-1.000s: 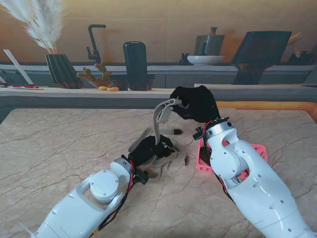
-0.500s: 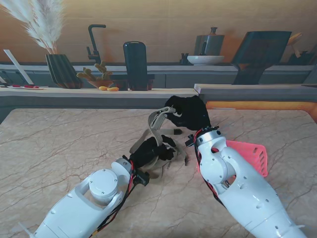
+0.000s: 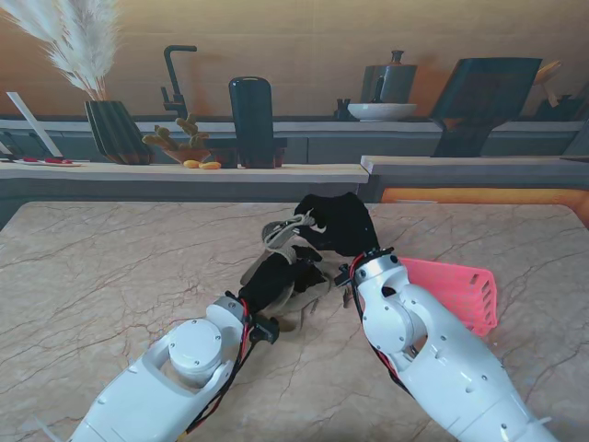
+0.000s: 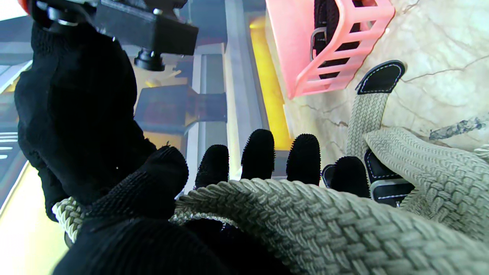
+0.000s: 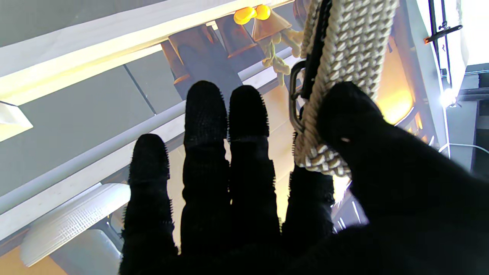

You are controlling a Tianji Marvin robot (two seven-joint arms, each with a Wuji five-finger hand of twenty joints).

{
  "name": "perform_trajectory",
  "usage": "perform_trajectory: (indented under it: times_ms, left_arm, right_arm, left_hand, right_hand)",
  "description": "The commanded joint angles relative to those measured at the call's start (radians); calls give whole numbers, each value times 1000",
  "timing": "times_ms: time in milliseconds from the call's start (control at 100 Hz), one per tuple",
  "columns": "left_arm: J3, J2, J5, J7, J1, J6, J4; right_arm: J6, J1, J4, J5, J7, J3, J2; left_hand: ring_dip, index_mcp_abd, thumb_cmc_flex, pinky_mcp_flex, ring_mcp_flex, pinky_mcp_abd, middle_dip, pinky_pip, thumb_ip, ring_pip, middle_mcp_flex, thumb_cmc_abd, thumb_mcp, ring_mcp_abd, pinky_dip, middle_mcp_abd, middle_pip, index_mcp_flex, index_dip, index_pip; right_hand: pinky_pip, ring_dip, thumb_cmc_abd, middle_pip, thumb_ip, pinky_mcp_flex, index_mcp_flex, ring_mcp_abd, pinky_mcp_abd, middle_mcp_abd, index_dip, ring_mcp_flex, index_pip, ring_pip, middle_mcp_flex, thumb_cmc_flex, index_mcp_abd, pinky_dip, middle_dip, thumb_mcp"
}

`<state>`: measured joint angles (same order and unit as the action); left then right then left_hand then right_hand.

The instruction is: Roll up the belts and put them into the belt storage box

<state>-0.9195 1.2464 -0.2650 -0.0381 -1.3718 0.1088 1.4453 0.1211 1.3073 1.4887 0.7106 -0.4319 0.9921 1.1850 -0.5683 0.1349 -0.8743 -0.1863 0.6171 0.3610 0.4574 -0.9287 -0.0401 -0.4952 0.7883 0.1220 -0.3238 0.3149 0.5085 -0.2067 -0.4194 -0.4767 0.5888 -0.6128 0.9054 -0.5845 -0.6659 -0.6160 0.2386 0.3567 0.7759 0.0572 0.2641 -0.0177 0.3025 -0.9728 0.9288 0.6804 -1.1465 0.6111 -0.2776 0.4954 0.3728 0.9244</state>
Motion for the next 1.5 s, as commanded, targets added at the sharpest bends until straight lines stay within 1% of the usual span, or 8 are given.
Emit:
perform_trajectory:
  times_ms: [0,50,200,350,500,640,940,1490]
  left_arm:
    - [-4,11,-4,-13,-11,7,15]
    - [-7,13,-5,-23,-14,11,18]
    - [-10,13,6,-33,-17,30,19]
    - [-7,5,21,-10,-9,60,4]
    - [1,2,46,-1,5,98,-24]
    - [3,2,59,-3,11,123,-38]
    - [-9,6,51,-25,2,136,-33]
    - [-18,18,-8,-53,-17,131,-3]
  right_arm:
    - [13,25,-10,6,0,-9,1]
    - [19,30,-16,12,-1,-11,-1]
    - [26,31,-35,5,2,-21,0]
    - [21,24,-50,-7,4,-29,3]
    - [18,27,-45,-16,4,-22,4]
    - [24,34,-38,-14,6,-12,2]
    - [56,32,-57,-8,8,-29,0]
    - [104,6,-95,4,44,-73,-9]
  left_hand:
    - [15,-68,3,2,-22,-33,-13,10,-24,19,-32,-58,53,-44,16,40,26,24,-5,31]
    - [11,-72,-37,1,-23,-37,-21,14,-2,18,-41,-75,127,-48,23,45,25,34,-5,40]
    - [8,-81,-62,-4,-22,-47,-23,8,-18,12,-73,-76,142,-61,28,63,31,73,-10,47]
    - [21,-73,152,-1,-39,-47,-45,26,51,44,-117,-19,-6,-67,26,69,61,96,-63,93]
    - [33,-72,223,2,-54,-38,-61,51,26,77,-165,103,36,-88,17,76,93,131,-89,140]
    - [42,-55,366,5,-71,-22,-74,89,6,115,-200,192,95,-88,11,72,118,155,-123,200]
    - [54,-51,458,24,-119,-11,-99,148,-31,166,-277,221,97,-96,6,71,161,215,-180,279]
    - [50,-66,454,20,-97,-56,-85,186,-32,169,-250,212,55,-133,10,97,127,247,-158,214]
  right_hand:
    - [32,12,80,-24,-37,-21,51,-3,27,-11,19,30,142,19,12,64,-40,-24,-14,22]
    - [32,13,81,-25,-36,-22,50,-5,27,-9,18,31,142,18,12,62,-42,-25,-14,21]
    - [32,16,83,-24,-35,-24,48,-7,24,-4,19,36,143,16,14,59,-52,-28,-17,20]
    - [33,17,83,-23,-35,-25,46,-7,23,-2,19,37,145,15,14,58,-55,-31,-18,19]
    - [34,19,83,-23,-35,-25,45,-10,22,-1,19,38,145,14,14,58,-57,-32,-18,18]
    - [34,19,85,-23,-34,-24,44,-13,19,2,19,38,146,14,15,57,-61,-34,-18,17]
    - [32,22,85,-22,-34,-28,43,-17,18,4,18,42,148,12,16,55,-75,-37,-19,15]
    - [25,-1,75,-66,-30,-51,36,-7,13,-28,17,94,140,46,81,34,-126,-39,29,5]
